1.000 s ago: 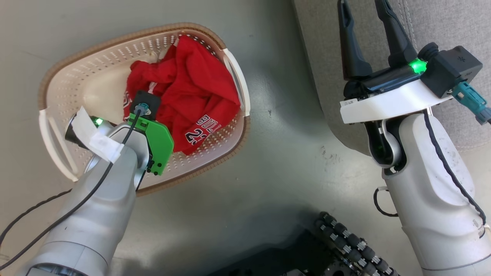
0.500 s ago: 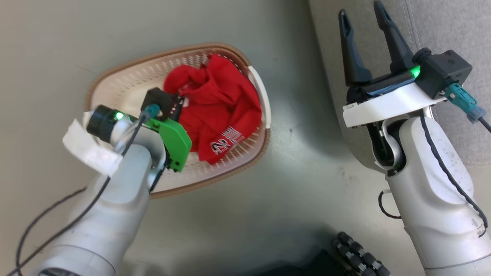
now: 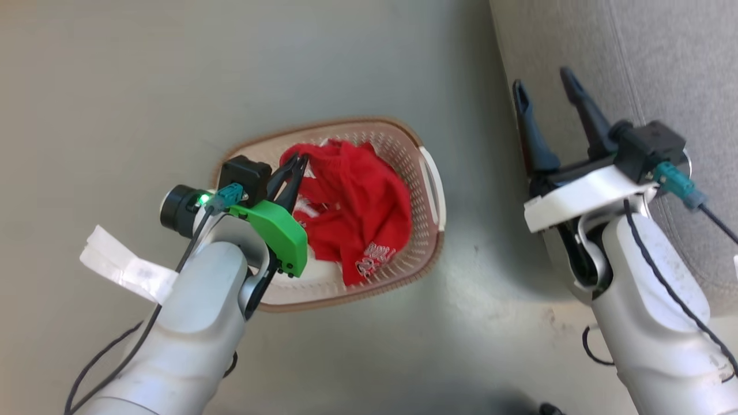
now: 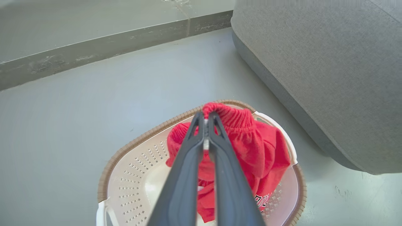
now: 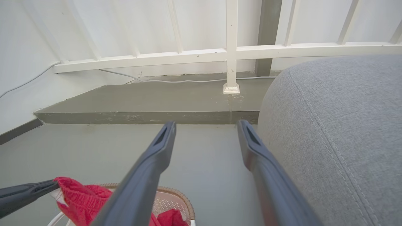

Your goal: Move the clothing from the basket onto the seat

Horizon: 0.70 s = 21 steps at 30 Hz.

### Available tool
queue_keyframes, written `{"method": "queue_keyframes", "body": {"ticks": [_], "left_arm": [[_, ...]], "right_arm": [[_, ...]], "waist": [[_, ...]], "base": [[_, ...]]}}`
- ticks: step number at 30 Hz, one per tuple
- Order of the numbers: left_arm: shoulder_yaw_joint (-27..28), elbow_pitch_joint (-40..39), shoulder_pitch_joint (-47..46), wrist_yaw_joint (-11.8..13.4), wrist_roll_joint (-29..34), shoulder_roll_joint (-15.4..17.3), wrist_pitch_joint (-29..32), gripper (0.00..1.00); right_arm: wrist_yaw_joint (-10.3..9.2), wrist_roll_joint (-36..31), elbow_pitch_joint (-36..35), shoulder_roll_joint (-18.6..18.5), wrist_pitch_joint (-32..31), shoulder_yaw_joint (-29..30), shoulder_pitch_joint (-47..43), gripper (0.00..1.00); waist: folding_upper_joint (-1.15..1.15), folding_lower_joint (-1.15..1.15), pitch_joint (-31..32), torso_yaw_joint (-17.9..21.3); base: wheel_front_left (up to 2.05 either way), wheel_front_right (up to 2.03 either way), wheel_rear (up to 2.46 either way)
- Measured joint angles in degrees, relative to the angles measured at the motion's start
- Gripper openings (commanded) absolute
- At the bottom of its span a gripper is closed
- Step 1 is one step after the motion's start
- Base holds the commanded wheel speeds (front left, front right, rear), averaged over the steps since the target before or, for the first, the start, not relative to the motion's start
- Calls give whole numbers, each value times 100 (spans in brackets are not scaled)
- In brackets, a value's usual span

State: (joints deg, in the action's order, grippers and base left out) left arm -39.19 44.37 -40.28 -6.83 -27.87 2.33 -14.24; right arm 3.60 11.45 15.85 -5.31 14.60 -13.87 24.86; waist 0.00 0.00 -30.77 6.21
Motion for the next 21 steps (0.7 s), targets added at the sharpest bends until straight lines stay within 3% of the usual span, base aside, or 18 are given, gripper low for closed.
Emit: {"method": "queue_keyframes", "body": {"ticks": [9, 21], "left_arm": [[5, -382, 198, -2, -63, -4, -2, 0], [439, -1526, 487, 88, -76, -12, -18, 0]], "right_arm": [[60, -93, 258, -62, 0, -51, -377, 100], [113, -90, 502, -22, 0, -164, -901, 100]], "waist": [[0, 0, 661, -277], [0, 0, 1627, -612]], "base": [[0, 0, 0], [0, 0, 0]]}}
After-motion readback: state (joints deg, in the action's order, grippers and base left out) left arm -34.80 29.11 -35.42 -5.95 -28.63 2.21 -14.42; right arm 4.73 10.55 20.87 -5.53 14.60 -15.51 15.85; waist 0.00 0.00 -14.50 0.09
